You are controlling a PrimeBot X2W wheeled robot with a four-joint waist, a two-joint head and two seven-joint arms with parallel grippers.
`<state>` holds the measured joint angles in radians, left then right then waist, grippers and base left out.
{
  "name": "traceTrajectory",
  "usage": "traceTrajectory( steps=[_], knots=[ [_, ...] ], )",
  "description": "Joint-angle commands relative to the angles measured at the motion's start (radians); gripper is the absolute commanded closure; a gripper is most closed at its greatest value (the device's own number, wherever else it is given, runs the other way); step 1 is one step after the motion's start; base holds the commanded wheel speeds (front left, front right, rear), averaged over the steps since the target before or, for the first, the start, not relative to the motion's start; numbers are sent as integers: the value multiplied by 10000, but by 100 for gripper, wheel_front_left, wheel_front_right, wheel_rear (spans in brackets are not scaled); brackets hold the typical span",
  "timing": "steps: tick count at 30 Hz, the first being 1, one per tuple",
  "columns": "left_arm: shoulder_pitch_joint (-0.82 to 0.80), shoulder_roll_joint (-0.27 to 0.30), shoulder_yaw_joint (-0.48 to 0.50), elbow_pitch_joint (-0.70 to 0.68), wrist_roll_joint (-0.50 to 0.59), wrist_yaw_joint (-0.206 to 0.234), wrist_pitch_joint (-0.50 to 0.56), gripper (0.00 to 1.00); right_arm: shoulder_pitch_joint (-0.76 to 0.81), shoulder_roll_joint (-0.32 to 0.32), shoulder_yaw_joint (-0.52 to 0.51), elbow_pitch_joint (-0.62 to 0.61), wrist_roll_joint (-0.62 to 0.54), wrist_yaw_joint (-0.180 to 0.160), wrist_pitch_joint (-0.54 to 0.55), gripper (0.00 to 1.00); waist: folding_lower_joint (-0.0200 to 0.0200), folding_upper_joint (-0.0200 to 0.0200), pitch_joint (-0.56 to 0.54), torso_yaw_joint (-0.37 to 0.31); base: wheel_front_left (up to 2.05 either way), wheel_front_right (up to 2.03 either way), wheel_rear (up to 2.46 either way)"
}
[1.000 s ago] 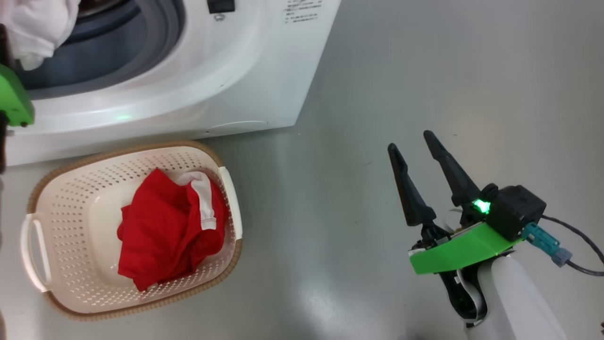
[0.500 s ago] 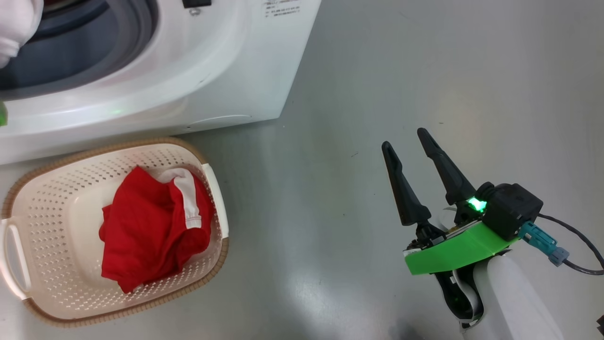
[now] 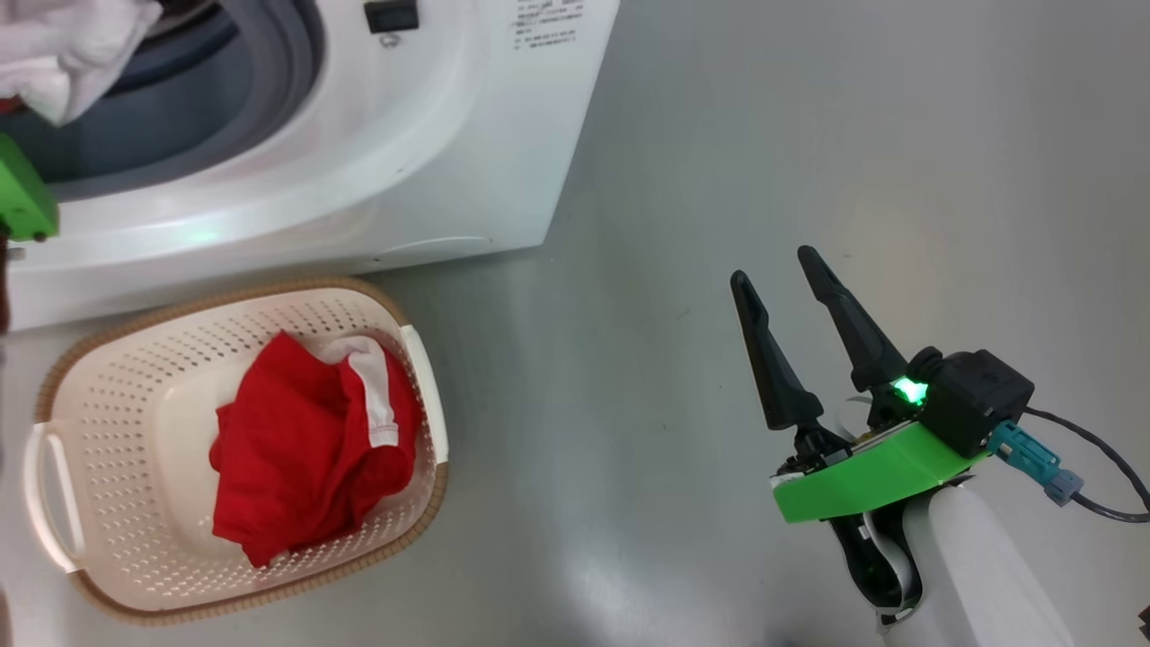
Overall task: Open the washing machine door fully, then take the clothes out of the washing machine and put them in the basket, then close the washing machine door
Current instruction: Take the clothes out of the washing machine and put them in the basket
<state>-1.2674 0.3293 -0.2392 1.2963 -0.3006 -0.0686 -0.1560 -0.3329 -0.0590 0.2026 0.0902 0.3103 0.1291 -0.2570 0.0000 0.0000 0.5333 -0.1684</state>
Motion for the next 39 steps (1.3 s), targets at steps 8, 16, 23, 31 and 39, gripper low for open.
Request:
traceTrajectory(
  steps=[8,16,23,31,39],
  knots=[
    [865,127,489,-528,-755,-514,-986,100,311,87,6,-57,-225,16,-48,0,0,0,-775,401,0,0,0],
    [2172,-108,947,-2648,-1665,-616,-1054,100,661,87,-176,45,-362,16,-48,0,0,0,-1358,707,0,0,0],
    [3308,-111,1218,-4787,-1983,-619,-1056,100,793,87,-291,59,-411,16,-48,0,0,0,-1552,930,0,0,0],
    [4496,-206,1854,-7184,-2020,-620,-1057,100,841,87,-318,88,-450,16,-48,0,0,0,-1683,1136,0,0,0],
    [5744,-466,2629,-9622,-1690,-620,-1057,100,1030,87,-330,150,-489,16,-48,0,0,0,-1943,1222,0,0,0]
  ],
)
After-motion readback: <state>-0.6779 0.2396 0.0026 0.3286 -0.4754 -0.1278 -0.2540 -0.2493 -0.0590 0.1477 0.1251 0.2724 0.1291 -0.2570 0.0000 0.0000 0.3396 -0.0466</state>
